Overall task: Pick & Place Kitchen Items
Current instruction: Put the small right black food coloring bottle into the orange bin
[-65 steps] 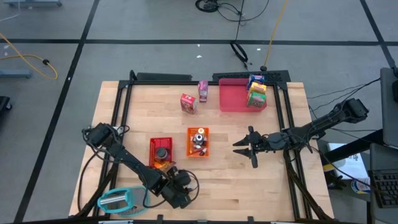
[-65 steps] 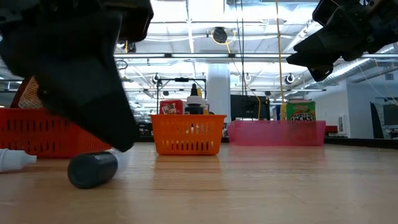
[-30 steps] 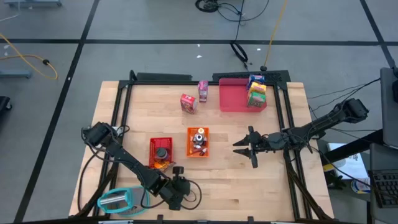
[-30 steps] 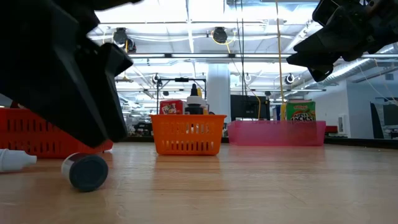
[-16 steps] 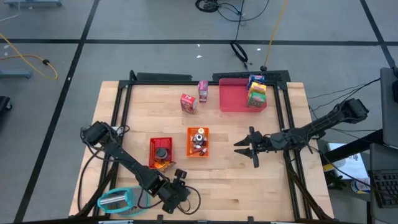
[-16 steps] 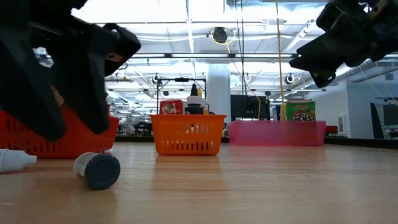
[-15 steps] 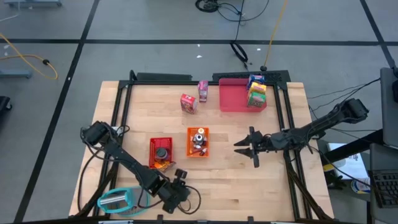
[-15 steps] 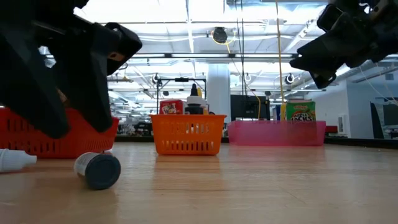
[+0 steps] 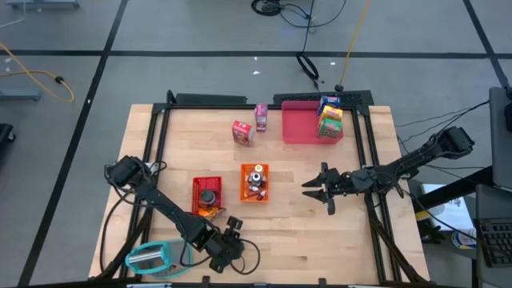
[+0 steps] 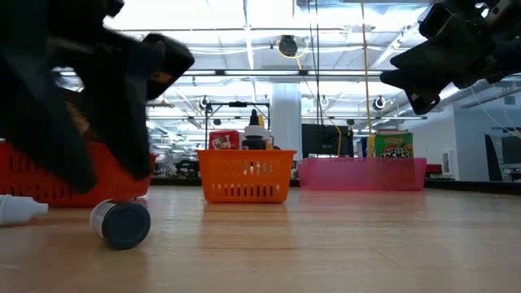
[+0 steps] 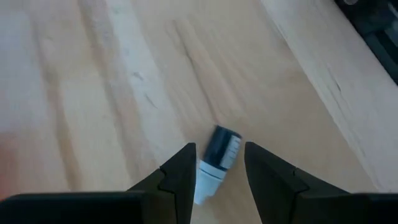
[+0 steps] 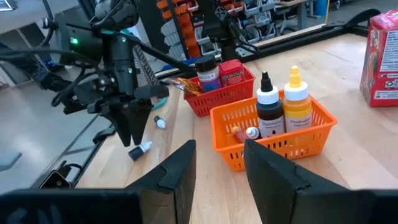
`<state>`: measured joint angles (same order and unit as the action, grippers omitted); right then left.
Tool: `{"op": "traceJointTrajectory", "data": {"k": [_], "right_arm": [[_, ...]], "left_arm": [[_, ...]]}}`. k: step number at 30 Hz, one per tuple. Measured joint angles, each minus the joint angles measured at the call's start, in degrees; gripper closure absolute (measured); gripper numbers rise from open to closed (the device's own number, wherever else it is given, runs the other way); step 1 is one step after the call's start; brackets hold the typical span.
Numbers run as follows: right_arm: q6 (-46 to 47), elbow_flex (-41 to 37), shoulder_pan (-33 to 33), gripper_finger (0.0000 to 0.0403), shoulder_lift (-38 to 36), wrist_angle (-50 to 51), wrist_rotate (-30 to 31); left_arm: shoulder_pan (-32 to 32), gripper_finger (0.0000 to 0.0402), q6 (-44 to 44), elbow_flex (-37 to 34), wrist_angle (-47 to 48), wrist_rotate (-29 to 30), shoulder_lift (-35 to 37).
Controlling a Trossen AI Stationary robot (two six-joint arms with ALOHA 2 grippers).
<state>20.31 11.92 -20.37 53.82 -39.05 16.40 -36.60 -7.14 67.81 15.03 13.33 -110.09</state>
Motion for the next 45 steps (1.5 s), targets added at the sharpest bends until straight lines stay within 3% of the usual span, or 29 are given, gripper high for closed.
{"op": "traceJointTrajectory", "data": {"k": [14,21,24,30,32,39,45], "right_arm": [[-0.01,0.00,0.01,0.0273,0.00,0.13,-0.02],[-0.01,0.00,0.00,0.0273,-0.01,0.09,-0.02],[-0.01,0.00,0.01,0.0273,-0.02,0.09,-0.02],[-0.01,0.00,0.01,0.0273,0.00,0.07,-0.01],[-0.01,0.00,0.01,0.0273,0.00,0.07,-0.01],[-0.01,0.00,-0.01,0.0273,-0.01,0.04,0.01],[-0.01,0.00,0.01,0.0273,-0.01,0.04,0.01]], "left_arm": [[0.13,0.0266,-2.25,-2.82,-0.75,-1.45,-0.19],[0.48,0.0267,-2.59,-6.86,-8.66,-1.05,-0.19],[0.66,0.0286,-4.01,-6.87,-7.03,-0.86,-0.11],[0.68,0.0370,-6.83,-6.56,-5.96,0.19,-0.05],[0.70,0.0371,-7.20,-6.00,-5.62,0.53,-0.06],[0.72,0.0344,-6.85,-1.44,-3.94,8.53,-0.11],[2.71,0.0360,-4.96,6.03,8.18,15.20,-0.11]]}}
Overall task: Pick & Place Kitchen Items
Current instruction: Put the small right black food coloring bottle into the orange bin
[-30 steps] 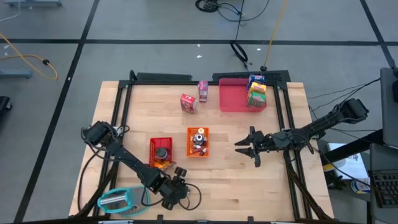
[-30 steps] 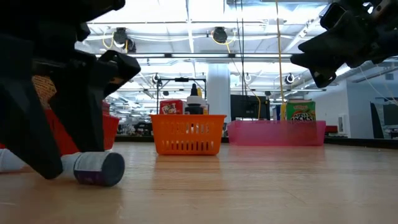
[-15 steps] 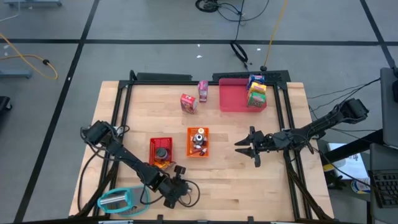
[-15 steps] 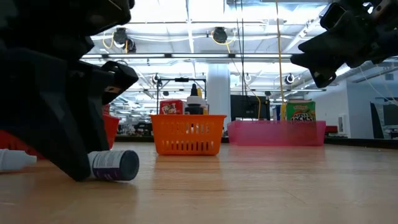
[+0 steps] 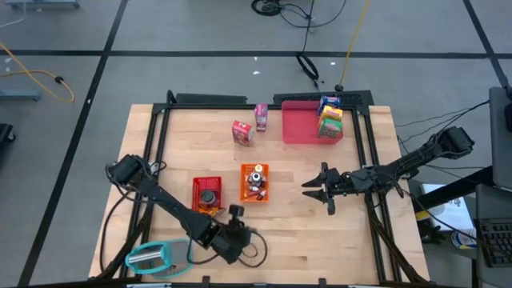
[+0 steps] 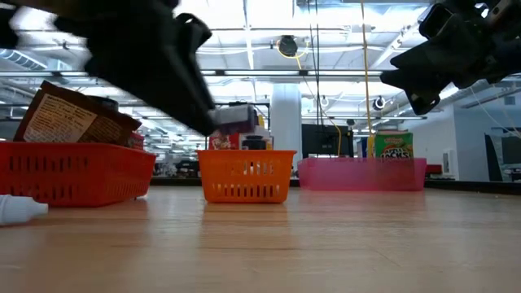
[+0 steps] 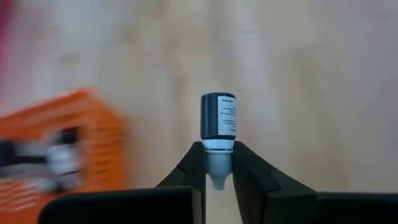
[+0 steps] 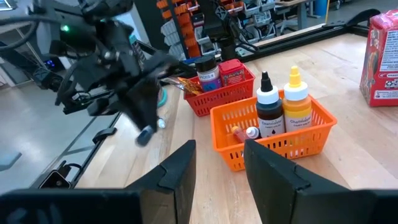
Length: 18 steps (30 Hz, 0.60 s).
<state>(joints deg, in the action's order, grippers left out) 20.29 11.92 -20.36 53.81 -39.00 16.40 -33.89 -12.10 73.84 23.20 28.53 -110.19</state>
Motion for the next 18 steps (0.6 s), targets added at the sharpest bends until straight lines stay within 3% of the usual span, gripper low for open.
{"op": "traceJointTrajectory", "data": {"k": [7,11,18], "right_arm": [[0.02,0.00,-0.01,0.0273,0.01,0.00,0.00],[0.02,0.00,0.00,0.0273,0.00,0.00,0.00],[0.02,0.00,-0.02,0.0273,0.00,0.04,-0.01]], "left_arm": [[6.53,0.0350,-3.33,6.53,14.00,7.91,0.00],[11.54,0.0341,-3.50,7.06,16.91,7.96,0.00],[19.17,0.0360,-6.02,7.04,19.71,5.66,0.00]]}}
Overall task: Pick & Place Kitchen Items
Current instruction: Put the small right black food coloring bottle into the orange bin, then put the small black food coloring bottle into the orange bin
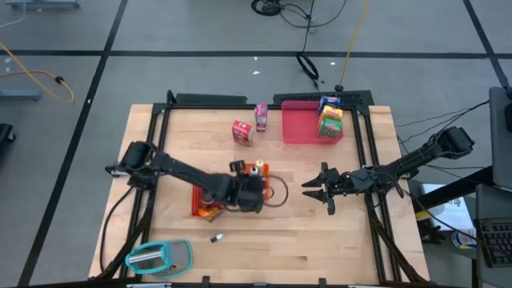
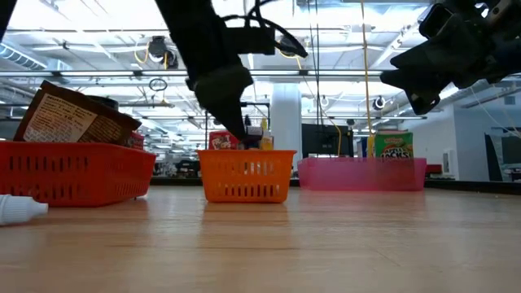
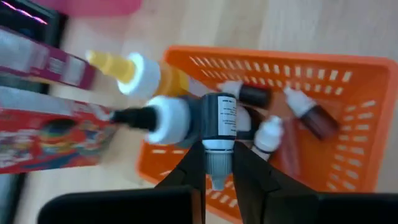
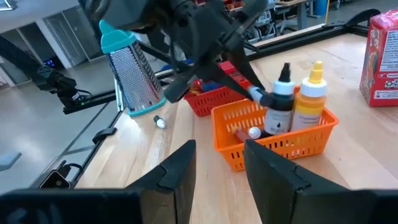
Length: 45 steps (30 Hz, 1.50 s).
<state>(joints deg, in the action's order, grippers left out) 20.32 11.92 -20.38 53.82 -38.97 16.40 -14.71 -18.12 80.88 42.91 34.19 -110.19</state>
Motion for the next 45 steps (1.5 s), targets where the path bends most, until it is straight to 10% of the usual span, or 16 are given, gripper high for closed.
{"op": "traceJointTrajectory", "data": {"k": [28,45], "right_arm": [[0.00,-0.01,-0.01,0.0273,-0.02,0.20,-0.02],[0.00,-0.01,0.01,0.0273,0.00,0.20,-0.04]], "left_arm": [[-0.30,0.0314,1.75,0.00,-3.11,-8.77,0.00],[-4.32,0.0194,-1.68,-0.02,-2.13,-13.10,0.00]]}}
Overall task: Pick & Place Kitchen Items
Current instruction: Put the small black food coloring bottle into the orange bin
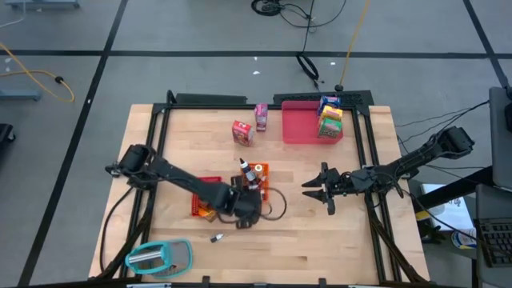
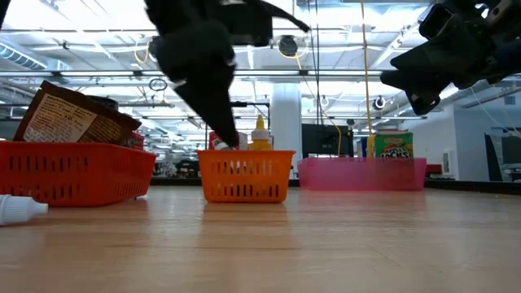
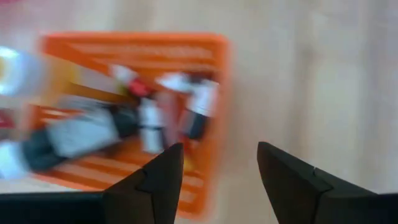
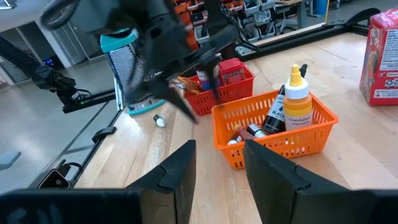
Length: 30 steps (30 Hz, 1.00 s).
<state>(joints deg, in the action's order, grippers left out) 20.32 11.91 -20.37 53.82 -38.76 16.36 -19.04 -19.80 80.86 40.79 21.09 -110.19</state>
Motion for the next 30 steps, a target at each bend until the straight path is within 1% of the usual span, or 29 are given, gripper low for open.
{"op": "traceJointTrajectory", "data": {"k": [2,5,11,16,22,25,30], "right_arm": [[0.00,0.01,0.01,0.0273,0.00,0.00,0.00],[0.00,0.01,0.01,0.0273,0.01,0.00,0.00],[0.00,-0.01,0.00,0.0273,0.00,0.00,0.00],[0.00,-0.01,-0.01,0.0273,-0.01,-0.02,0.02],[0.24,0.01,0.00,0.0273,0.00,-0.03,0.02],[1.07,0.00,0.00,0.0273,0.00,-0.02,0.02],[1.09,-0.01,0.00,0.0273,-0.01,-0.03,0.02]], "left_arm": [[-2.10,0.0197,-1.88,0.00,0.32,-2.61,0.00],[-6.06,0.0203,-5.19,0.00,1.16,-3.92,0.00],[-14.48,0.0210,-13.97,-0.02,2.42,-3.18,0.31],[-19.93,0.0209,-20.52,-0.02,2.66,-2.67,0.33],[-23.45,0.0214,-30.75,-0.02,7.11,1.18,0.33],[-24.50,0.0215,-36.76,-0.19,10.23,1.50,0.33],[-25.37,0.0215,-44.70,-2.62,10.37,1.49,0.39]]}}
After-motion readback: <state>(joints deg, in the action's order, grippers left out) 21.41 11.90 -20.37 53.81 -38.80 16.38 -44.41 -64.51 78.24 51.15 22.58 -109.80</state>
